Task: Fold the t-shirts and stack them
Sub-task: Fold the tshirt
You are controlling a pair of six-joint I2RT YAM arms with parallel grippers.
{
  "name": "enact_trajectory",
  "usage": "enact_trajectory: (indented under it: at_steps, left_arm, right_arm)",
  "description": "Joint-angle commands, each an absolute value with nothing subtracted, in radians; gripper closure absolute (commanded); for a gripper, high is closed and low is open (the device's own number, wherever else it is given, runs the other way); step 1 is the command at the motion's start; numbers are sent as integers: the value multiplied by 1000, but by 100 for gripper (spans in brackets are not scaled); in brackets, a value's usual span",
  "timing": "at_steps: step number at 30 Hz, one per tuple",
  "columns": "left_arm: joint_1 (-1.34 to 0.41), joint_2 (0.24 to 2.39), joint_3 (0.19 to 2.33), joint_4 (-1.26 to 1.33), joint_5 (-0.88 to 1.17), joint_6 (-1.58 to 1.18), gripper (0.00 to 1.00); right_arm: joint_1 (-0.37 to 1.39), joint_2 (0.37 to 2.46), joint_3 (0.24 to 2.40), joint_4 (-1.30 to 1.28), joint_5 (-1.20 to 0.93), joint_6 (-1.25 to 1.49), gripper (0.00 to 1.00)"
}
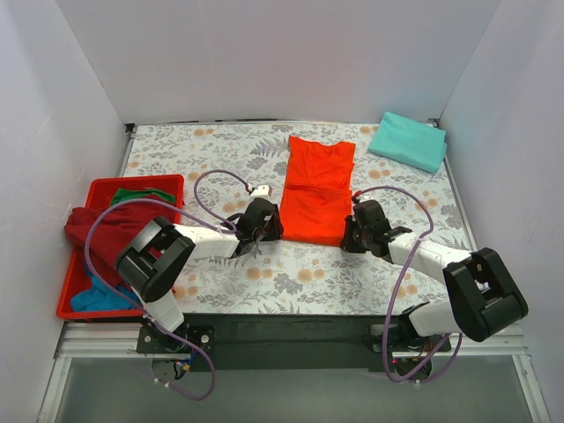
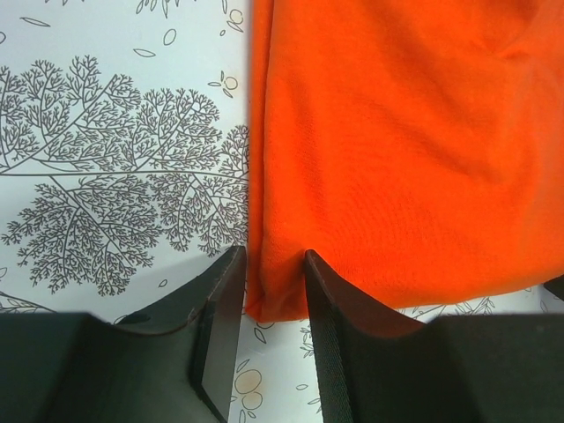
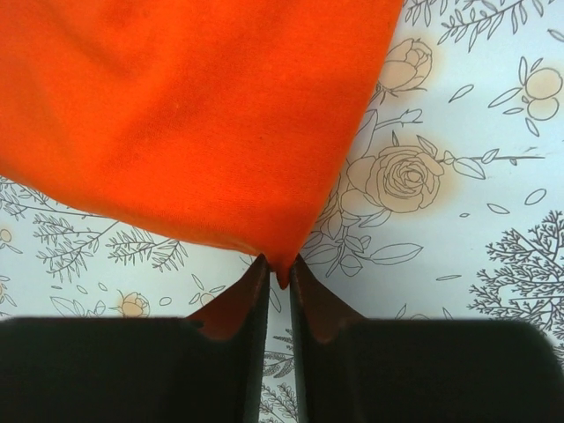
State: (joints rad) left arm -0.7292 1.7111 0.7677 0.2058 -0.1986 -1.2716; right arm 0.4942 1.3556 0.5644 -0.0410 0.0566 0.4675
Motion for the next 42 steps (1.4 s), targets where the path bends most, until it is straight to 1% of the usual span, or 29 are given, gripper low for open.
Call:
enact_trajectory:
  at_steps: [1, 12, 18, 26, 34, 35, 38, 40, 41, 42]
  left_arm:
    - [-729, 1706, 752, 100, -209, -1276, 68]
    - [-730, 1680, 721, 75, -199, -1296, 73]
    - [-730, 1652, 696, 64, -192, -1304, 73]
    - [-741, 1680, 696, 94, -138, -1298, 72]
    - [-753, 1697, 695, 86, -133, -1299, 75]
    - [-753, 1698, 695, 86, -132, -1299, 76]
    - [-756, 1713, 695, 87, -123, -1299, 86]
    - [-758, 1724, 699, 90, -114, -1299, 97]
    - [-759, 1733, 698, 92, -109, -1301, 100]
    - [-761, 1733, 699, 92, -110, -1301, 100]
  right_arm:
    - [500, 1336, 545, -84, 74, 466, 83]
    - [499, 1345, 543, -83, 75, 466, 84]
    - [500, 1353, 549, -81, 74, 465, 84]
    - [500, 1368, 552, -80, 77, 465, 84]
    - [500, 1368, 558, -81, 77, 465, 84]
    - [500, 1368, 560, -81, 77, 463, 85]
    - [500, 1368, 561, -81, 77, 462, 85]
    - [500, 1365, 561, -83, 77, 459, 85]
    - [500, 1362, 561, -83, 74, 459, 85]
    - [500, 1352, 558, -84, 74, 459, 87]
